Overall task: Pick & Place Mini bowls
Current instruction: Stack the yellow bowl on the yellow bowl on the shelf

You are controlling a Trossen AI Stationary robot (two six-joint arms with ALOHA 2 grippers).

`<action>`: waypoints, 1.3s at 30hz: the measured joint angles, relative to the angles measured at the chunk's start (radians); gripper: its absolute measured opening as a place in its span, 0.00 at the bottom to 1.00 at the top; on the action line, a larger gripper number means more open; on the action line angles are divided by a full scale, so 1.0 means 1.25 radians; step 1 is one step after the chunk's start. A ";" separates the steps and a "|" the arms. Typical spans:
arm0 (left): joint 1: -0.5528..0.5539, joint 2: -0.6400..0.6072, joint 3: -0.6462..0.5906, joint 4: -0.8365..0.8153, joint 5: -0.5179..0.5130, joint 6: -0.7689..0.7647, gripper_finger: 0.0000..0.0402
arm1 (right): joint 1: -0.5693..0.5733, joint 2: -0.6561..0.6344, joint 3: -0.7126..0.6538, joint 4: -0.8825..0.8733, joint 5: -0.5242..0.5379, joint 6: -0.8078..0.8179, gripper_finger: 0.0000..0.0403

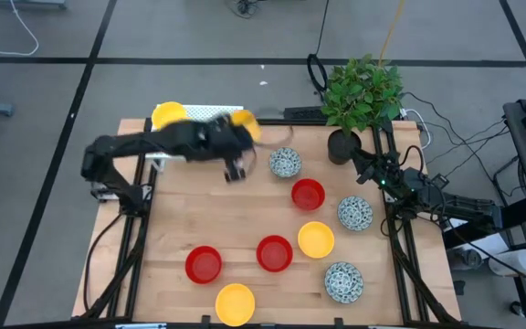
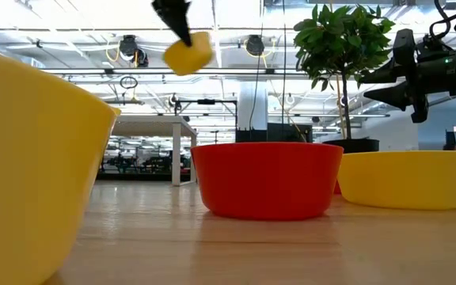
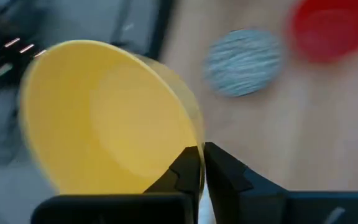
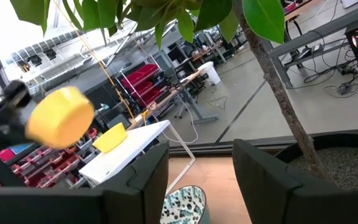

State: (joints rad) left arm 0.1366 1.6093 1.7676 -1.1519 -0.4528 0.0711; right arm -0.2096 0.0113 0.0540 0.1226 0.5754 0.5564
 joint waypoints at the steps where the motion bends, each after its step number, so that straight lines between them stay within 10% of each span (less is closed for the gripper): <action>1: 0.028 -0.019 0.000 -0.021 -0.015 -0.002 0.07 | 0.000 0.000 0.000 -0.001 -0.001 0.000 0.41; 12: 0.422 -0.094 -0.001 -0.337 -0.021 -0.086 0.04 | 0.000 0.001 0.000 -0.001 0.000 0.000 0.41; 17: 0.543 -0.091 -0.036 -0.308 0.102 -0.077 0.02 | 0.000 0.001 0.000 0.000 0.000 0.000 0.41; 39: 0.599 -0.091 -0.241 -0.163 0.176 -0.035 0.03 | 0.000 0.001 0.000 0.000 0.000 0.000 0.41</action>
State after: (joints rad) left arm 0.8852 1.4952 1.4658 -1.3553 -0.2334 0.0272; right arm -0.2100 0.0120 0.0541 0.1223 0.5751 0.5564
